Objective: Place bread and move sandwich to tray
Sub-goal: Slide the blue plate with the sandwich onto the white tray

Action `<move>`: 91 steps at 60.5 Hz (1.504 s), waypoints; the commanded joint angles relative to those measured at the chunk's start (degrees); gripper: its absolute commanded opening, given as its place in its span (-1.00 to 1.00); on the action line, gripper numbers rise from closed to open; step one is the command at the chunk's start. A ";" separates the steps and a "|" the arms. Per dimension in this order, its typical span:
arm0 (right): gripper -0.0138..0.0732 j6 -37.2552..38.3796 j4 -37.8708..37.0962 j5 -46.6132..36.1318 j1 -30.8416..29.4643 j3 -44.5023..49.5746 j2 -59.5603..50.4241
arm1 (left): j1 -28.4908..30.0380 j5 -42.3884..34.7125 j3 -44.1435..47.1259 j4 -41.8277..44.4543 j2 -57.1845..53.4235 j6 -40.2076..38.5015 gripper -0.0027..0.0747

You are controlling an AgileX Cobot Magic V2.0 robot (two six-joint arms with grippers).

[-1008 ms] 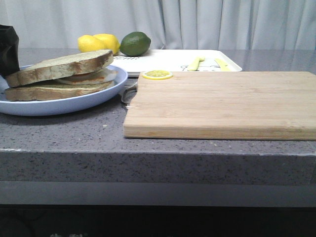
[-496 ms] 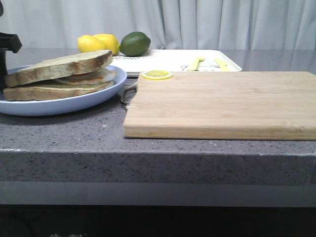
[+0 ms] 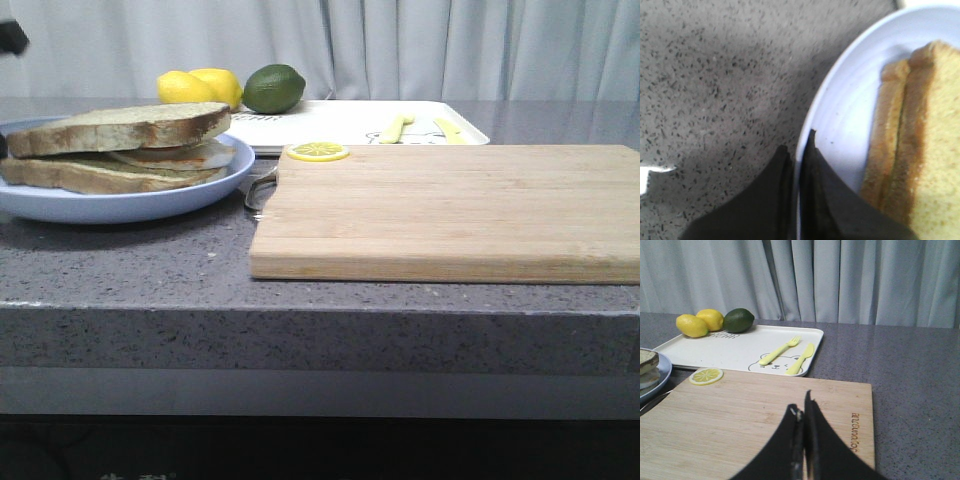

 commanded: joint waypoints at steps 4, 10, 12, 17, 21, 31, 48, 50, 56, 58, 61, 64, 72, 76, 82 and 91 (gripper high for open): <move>-0.80 -0.12 0.59 -4.78 -0.01 -1.58 0.41 | 8.50 3.55 -4.33 -17.04 -3.12 8.00 -0.98; -0.80 -0.12 0.59 -4.78 -0.01 -1.58 0.41 | 10.98 7.49 -5.87 -21.96 -3.12 10.40 -0.98; -0.80 -0.12 0.59 -4.78 -0.01 -1.58 0.41 | 11.09 8.04 -6.68 -22.51 -3.12 10.54 -0.98; -0.80 -0.12 0.59 -4.78 -0.01 -1.58 0.41 | 10.03 7.48 -8.77 -22.51 -3.12 10.43 -0.98; -0.80 -0.12 0.59 -4.83 -0.01 -1.58 0.41 | 8.63 6.68 -10.98 -22.51 -2.56 10.01 -0.98; -0.80 -0.12 0.59 -4.83 -0.01 -1.58 0.41 | 2.87 8.42 -23.33 -22.51 4.52 4.73 -0.98; -0.80 -0.12 0.59 -4.83 -0.01 -1.58 0.41 | -6.26 16.32 -57.16 -19.38 26.17 -5.58 -0.98; -0.80 -0.12 0.59 -4.83 -0.01 -1.58 0.41 | -6.93 17.34 -61.68 -18.49 28.92 -6.77 -0.98; -0.80 -0.12 0.59 -4.83 -0.01 -1.58 0.41 | -8.09 20.67 -72.72 -16.90 35.75 -9.63 -0.98; -0.80 -0.12 0.59 -4.77 -0.01 -1.58 0.41 | -8.40 21.97 -76.58 -16.71 38.27 -10.35 -0.98; -0.80 -0.12 0.59 -4.72 -0.01 -1.58 0.41 | -8.64 23.70 -81.36 -16.71 41.57 -10.64 -0.98; -0.80 -0.12 0.59 -4.72 -0.01 -1.58 0.41 | -8.87 24.25 -85.03 -16.87 44.42 -10.64 -0.98; -0.80 -0.12 0.59 -4.41 -0.01 -1.58 0.41 | -9.09 24.25 -89.04 -17.55 49.14 -10.64 -0.98; -0.80 -0.12 0.59 -4.35 -0.01 -1.58 0.41 | -9.09 24.25 -89.04 -17.61 50.52 -10.64 -0.98; -0.80 -0.12 0.59 -4.35 -0.01 -1.58 0.41 | -9.09 23.68 -89.06 -17.85 52.35 -10.64 -0.98; -0.80 -0.12 0.59 -4.30 -0.01 -1.58 0.41 | -9.09 19.36 -89.37 -17.85 53.89 -10.03 -0.98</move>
